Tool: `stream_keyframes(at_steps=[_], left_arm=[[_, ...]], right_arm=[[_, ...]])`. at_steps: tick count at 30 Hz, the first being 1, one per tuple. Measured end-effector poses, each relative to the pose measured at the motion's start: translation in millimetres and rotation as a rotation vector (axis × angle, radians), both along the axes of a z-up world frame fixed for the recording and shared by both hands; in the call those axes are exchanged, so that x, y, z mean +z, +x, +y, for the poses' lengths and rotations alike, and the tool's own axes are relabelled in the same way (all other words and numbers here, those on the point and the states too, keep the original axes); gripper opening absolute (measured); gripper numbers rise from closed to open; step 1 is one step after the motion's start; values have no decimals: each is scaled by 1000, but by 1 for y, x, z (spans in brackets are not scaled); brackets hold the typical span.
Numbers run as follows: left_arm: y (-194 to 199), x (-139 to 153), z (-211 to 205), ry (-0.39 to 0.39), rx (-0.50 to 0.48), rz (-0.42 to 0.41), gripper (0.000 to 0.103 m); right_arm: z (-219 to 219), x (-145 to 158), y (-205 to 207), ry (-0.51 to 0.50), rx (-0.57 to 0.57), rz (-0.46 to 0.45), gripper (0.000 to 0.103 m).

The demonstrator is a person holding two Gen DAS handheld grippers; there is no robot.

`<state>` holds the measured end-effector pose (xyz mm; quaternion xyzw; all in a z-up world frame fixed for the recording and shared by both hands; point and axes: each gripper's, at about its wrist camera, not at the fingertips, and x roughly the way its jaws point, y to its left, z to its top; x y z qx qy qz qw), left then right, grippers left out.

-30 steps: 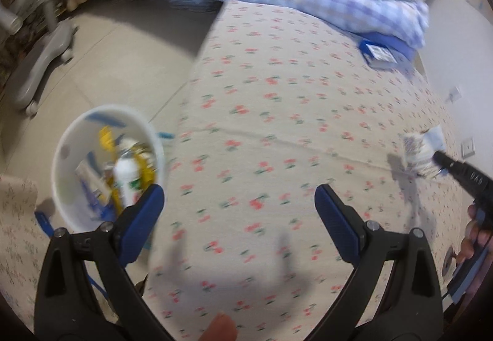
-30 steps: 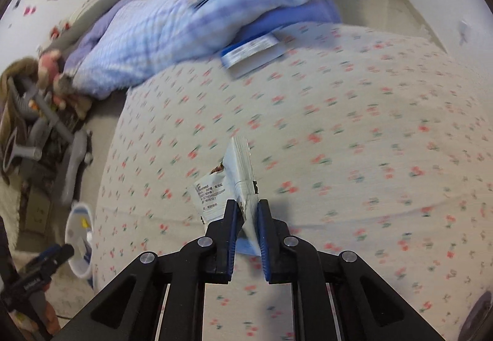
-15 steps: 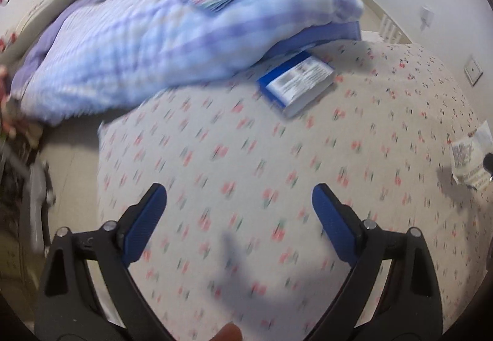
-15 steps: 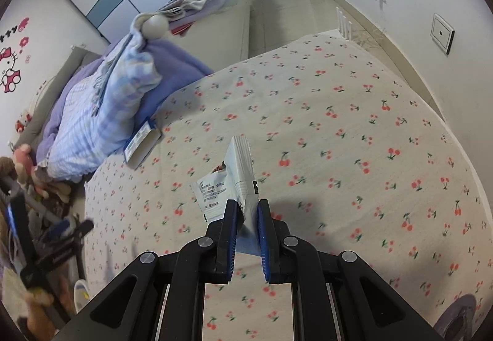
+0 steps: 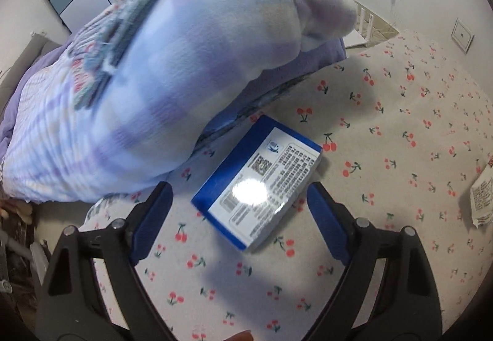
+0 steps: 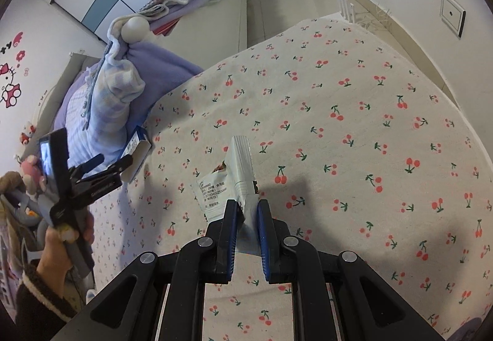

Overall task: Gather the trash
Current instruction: 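Grasp the small blue box on the bed with the left tool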

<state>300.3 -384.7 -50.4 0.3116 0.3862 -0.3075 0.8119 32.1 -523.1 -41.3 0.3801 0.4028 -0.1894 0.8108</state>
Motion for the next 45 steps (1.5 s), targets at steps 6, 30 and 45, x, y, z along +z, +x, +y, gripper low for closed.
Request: stream_keyframes(at_steps=[6,30,45], left_arm=[[9,-14,-8,-21,12,43,82],[-113,38,87,-100,204,129,2],[-122,57,108,-254,234,125,72]], right_arm=[[0,-7,6,0,10,20,14],[51,37,-27,-56,66,-28,14],[76,44,-38,-68,112,-40,14]])
